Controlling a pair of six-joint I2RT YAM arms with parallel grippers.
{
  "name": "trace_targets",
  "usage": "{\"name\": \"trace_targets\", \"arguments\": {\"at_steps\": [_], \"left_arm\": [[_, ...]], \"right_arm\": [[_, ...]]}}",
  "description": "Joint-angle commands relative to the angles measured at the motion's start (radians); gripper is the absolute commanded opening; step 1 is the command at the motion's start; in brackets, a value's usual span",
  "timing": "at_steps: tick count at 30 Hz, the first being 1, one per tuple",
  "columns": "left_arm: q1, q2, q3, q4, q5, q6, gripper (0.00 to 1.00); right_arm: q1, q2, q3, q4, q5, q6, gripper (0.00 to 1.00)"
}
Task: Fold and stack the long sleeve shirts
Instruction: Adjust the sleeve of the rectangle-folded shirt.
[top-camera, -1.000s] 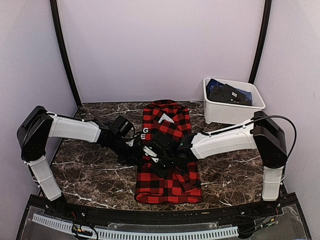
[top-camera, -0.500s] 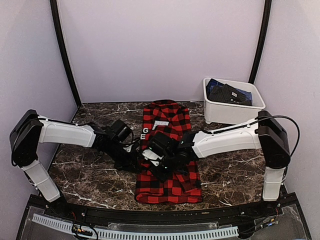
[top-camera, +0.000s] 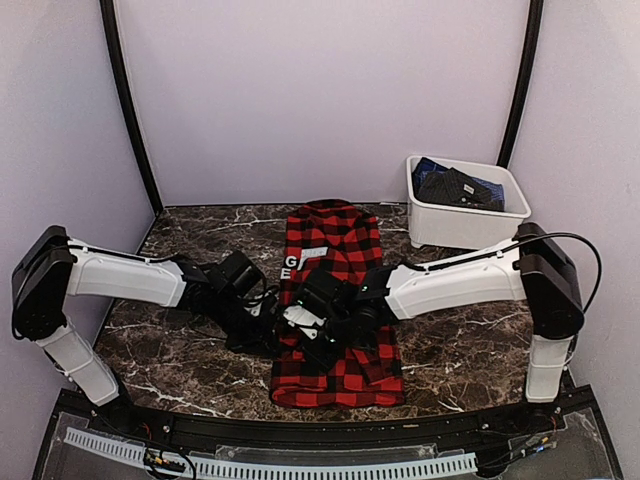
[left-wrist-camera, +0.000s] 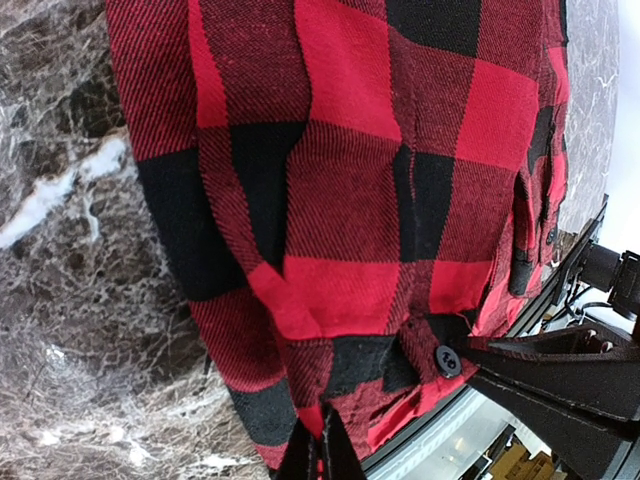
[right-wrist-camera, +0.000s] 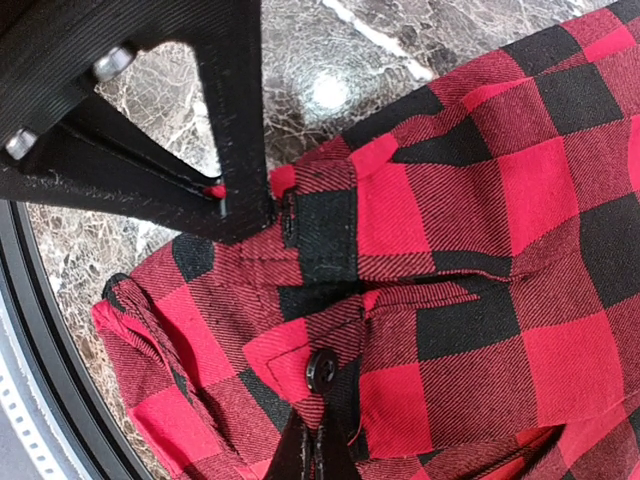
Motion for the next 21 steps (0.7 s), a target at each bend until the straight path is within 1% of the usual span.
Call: {"name": "trace_targets", "arguments": {"at_steps": [1,4,6,8,10,11,12,13,14,17,19,21], "left_arm": [[-0.029,-0.043,-0.02,0.028,0.008,-0.005,0.0],[-0.03,-0.045,-0.029,0.03,0.007,-0.006,0.0],[-0.032,-0.045,-0.032,0.03,0.009,-0.005,0.0],[-0.035,-0.046,-0.031,0.025,0.007,-0.001,0.1],[-0.036,-0.056,-0.027,0.009,-0.006,0.007,0.25],[-0.036,-0.069,-0.022,0.002,-0.024,0.01,0.29],[-0.035,-0.077,-0.02,-0.011,-0.034,0.015,0.36],[-0.035,-0.094,-0.013,-0.02,-0.061,0.017,0.39],[-0.032,-0.103,-0.008,-0.037,-0.075,0.023,0.42],[-0.017,-0.138,0.023,-0.059,-0.148,0.036,0.45],[0.006,-0.151,0.034,-0.048,-0.165,0.042,0.45],[0.031,-0.15,0.049,-0.03,-0.164,0.057,0.44]], "right_arm": [[0.011,-0.03,-0.019,-0.007,-0.006,0.013,0.0],[0.01,-0.043,-0.032,0.005,-0.01,0.018,0.06],[0.011,-0.063,-0.038,0.012,0.001,0.021,0.13],[0.005,-0.086,-0.042,0.017,0.021,0.025,0.25],[-0.013,-0.118,-0.044,0.025,0.026,0.032,0.37],[-0.029,-0.141,-0.046,0.033,0.024,0.039,0.43],[-0.046,-0.164,-0.051,0.048,0.018,0.048,0.48],[-0.068,-0.189,-0.056,0.063,0.013,0.057,0.51],[-0.092,-0.214,-0.064,0.085,0.007,0.069,0.53],[-0.172,-0.267,-0.079,0.166,-0.004,0.113,0.54],[-0.229,-0.271,-0.065,0.213,-0.018,0.151,0.52],[-0.272,-0.256,-0.032,0.249,-0.037,0.18,0.47]]}}
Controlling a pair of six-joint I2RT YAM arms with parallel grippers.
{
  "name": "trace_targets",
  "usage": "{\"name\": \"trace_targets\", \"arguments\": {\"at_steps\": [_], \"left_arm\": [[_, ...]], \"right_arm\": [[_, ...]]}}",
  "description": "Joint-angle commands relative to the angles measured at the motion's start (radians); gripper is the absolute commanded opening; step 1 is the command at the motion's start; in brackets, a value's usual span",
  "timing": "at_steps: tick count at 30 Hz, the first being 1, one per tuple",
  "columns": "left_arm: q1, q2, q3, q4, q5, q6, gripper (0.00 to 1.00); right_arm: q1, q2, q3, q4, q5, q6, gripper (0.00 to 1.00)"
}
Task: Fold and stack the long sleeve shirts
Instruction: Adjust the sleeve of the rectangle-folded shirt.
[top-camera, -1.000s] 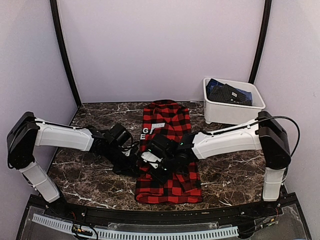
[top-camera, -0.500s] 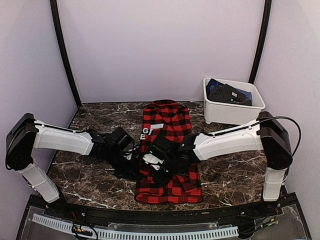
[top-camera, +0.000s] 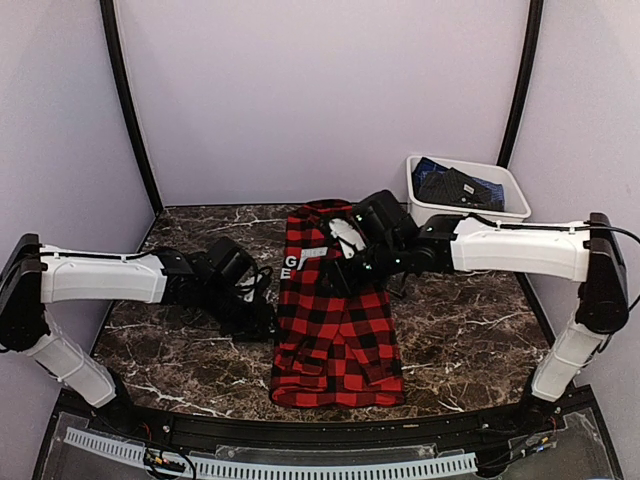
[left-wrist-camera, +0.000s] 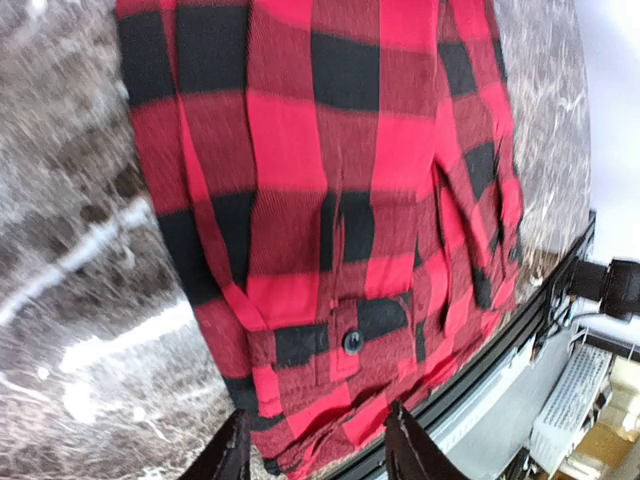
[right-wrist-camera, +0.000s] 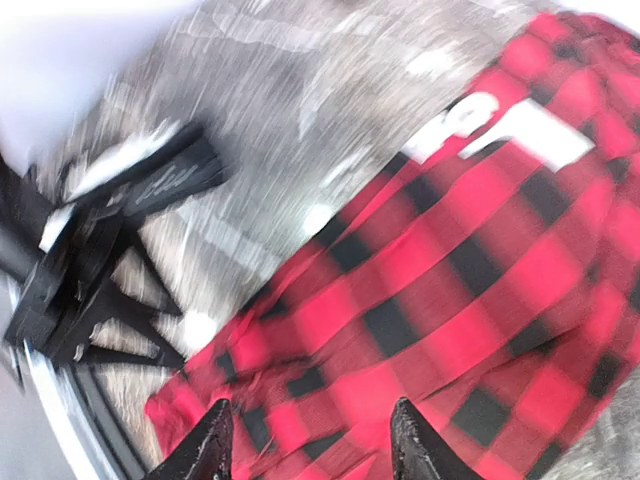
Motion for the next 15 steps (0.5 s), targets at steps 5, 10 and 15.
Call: {"name": "trace_targets", "arguments": {"at_steps": [5,10,15], "left_arm": [[0.108,0.026,0.115,0.012,-0.057,0.11,0.38],[0.163,0.095,0.169,0.087,-0.031,0.132,0.32],[0.183,0.168,0.193,0.167,0.009,0.125,0.28]], "right_arm": [[-0.157,0.087,0.09,0.24,-0.086,0.127,0.32],[-0.247,0.229,0.152,0.349,-0.186,0.188,0.2],[-0.307,0.378,0.227,0.453,-0.271,0.261,0.15]]}}
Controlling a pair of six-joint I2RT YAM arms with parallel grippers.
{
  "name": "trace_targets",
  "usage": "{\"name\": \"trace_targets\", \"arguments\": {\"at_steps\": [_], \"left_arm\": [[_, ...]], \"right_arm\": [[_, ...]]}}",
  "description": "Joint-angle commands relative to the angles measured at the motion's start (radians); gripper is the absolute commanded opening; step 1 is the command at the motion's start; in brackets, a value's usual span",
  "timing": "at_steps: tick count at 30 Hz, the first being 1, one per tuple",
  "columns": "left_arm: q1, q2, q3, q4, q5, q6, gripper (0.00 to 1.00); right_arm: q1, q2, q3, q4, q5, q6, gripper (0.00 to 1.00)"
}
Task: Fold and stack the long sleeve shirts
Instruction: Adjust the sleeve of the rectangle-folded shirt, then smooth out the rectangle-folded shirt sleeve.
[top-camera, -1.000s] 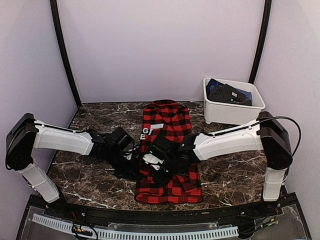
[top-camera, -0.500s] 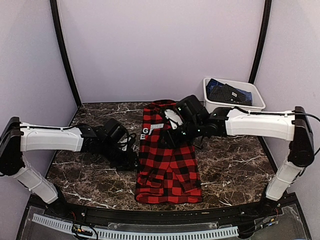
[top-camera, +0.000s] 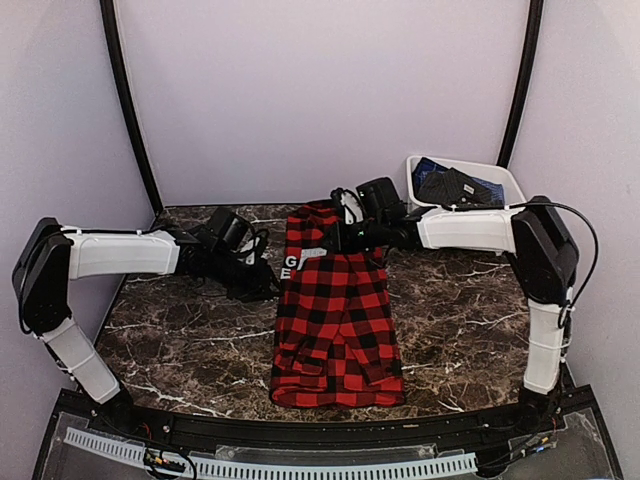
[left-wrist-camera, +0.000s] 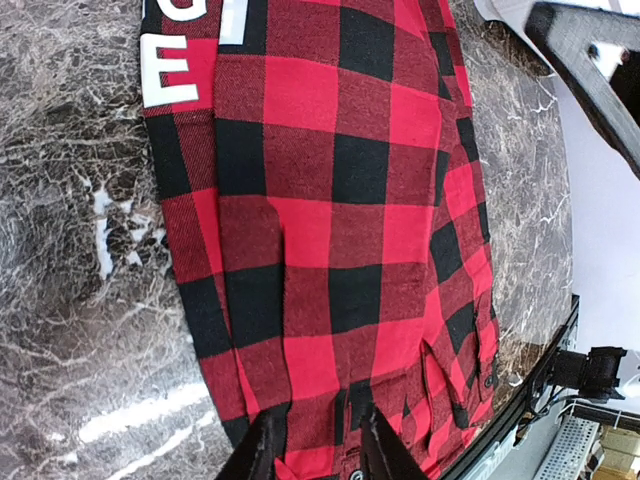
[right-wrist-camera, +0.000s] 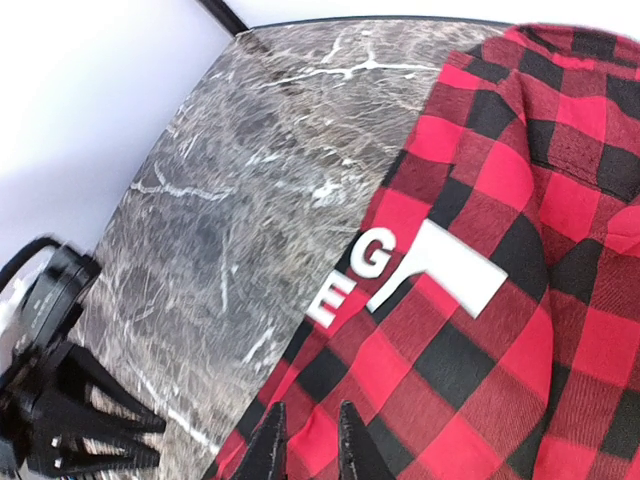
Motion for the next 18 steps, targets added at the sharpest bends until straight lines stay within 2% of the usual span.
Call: {"name": "trace_targets", "arguments": {"at_steps": [1,8,15,18], "left_arm": [[0.015,0.05,0.033,0.1,0.041,0.014,0.27],[0.021,0.138,0.076,0.147,0.07,0.01,0.24],[0.028,0.168,0.089,0.147,0.076,0.015,0.24],[0.031,0.171,0.089,0.14,0.075,0.02,0.24]], "right_arm": [[-0.051,0.124,0.079,0.16,-0.109,0.097,0.15],[-0.104,0.355,0.203,0.269,-0.164,0.241,0.13],[-0.127,0.462,0.241,0.33,-0.073,0.33,0.13],[-0.129,0.485,0.248,0.344,-0.08,0.338,0.14]]}}
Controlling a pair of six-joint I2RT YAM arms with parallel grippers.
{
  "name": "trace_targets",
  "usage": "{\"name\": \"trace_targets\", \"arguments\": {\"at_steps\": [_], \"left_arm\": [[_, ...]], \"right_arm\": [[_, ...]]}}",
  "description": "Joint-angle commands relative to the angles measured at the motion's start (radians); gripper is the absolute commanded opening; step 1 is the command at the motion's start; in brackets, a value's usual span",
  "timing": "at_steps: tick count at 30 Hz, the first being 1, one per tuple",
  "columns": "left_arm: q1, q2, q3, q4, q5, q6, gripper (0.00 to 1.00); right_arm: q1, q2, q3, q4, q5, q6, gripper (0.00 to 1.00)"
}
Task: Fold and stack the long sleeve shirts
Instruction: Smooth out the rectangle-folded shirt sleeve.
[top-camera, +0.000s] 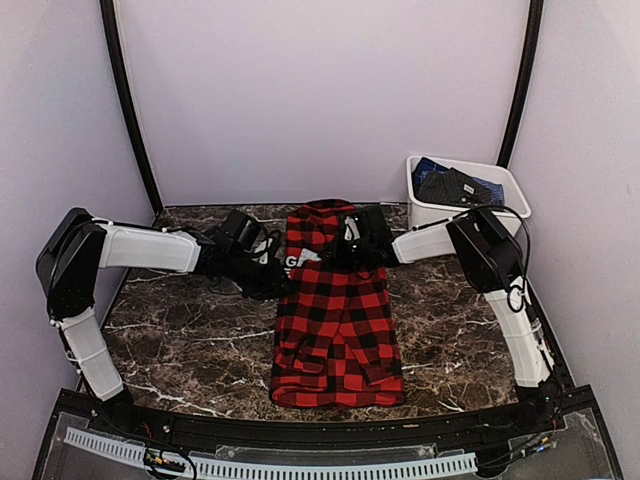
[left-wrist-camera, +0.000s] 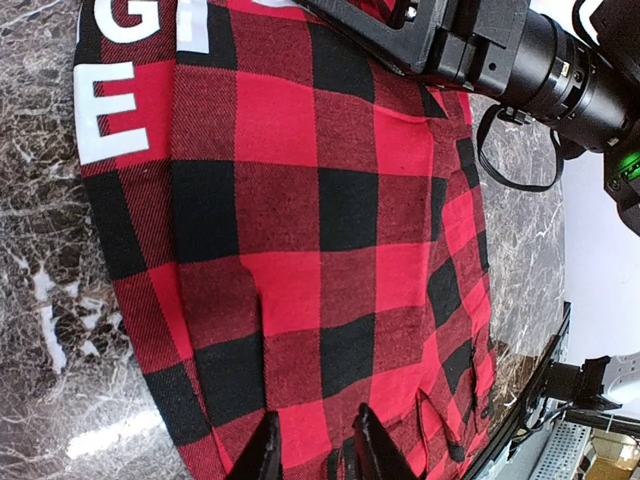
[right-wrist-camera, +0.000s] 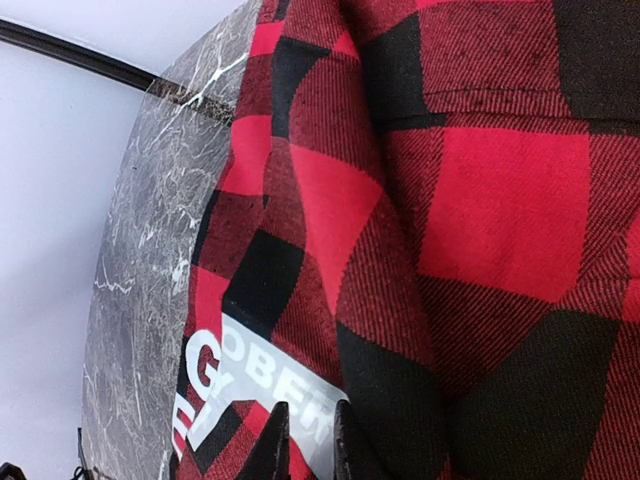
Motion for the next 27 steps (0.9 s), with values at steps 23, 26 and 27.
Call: {"name": "trace_targets", "arguments": {"at_steps": [23,26,27], "left_arm": [[0.012,0.022,0.05,-0.029,0.029,0.028,0.22],[0.012,0.022,0.053,-0.041,0.029,0.03,0.22],[0.012,0.022,0.054,-0.043,0.03,0.031,0.22]], "right_arm": [[-0.015,0.064,0.157,0.051,0.078,0.019,0.21],[-0.017,0.082,0.168,0.037,0.091,0.016,0.21],[-0.017,0.085,0.169,0.031,0.098,0.015,0.21]]}}
